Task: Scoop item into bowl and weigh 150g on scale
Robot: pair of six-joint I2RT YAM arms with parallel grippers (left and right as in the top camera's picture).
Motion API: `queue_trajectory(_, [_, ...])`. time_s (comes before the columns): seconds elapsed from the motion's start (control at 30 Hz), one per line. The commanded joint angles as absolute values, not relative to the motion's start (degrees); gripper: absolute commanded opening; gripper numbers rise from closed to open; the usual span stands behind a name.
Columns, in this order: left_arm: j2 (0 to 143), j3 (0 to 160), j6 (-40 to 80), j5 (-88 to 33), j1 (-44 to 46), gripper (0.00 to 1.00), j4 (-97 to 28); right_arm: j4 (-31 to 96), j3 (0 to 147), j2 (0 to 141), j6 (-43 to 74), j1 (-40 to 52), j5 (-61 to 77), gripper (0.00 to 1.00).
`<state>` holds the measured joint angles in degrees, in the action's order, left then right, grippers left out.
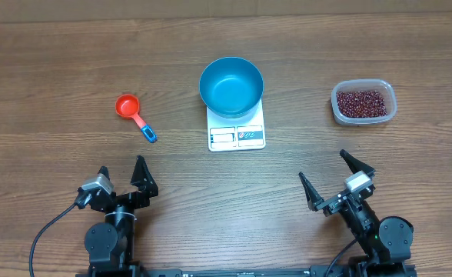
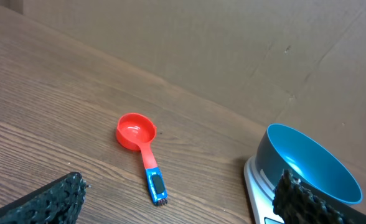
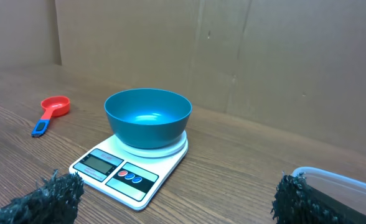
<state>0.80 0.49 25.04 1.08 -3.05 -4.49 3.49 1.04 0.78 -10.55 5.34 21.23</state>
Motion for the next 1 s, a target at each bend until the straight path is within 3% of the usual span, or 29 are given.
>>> queue_trajectory(0.0, [0.3, 0.3, 24.0, 0.2, -3.4, 1.0, -4.5, 3.1, 0.4, 0.2, -10.4, 5.6, 21.5, 1.0])
queue_trajectory(0.43, [0.3, 0.3, 24.0, 0.5, -3.4, 1.0, -4.5, 3.1, 0.4, 0.2, -10.4, 5.6, 21.5, 1.0])
queue_trajectory(0.73, [0.3, 0.6, 25.7, -6.5, -3.3, 0.99, -4.5, 3.1, 0.4, 0.2, -10.4, 5.6, 21.5, 1.0])
queue_trajectory(0.97, [4.0, 10.9, 24.9, -8.8, -3.3, 1.0, -17.6, 3.1, 0.4, 0.2, -10.4, 5.6, 21.5, 1.0])
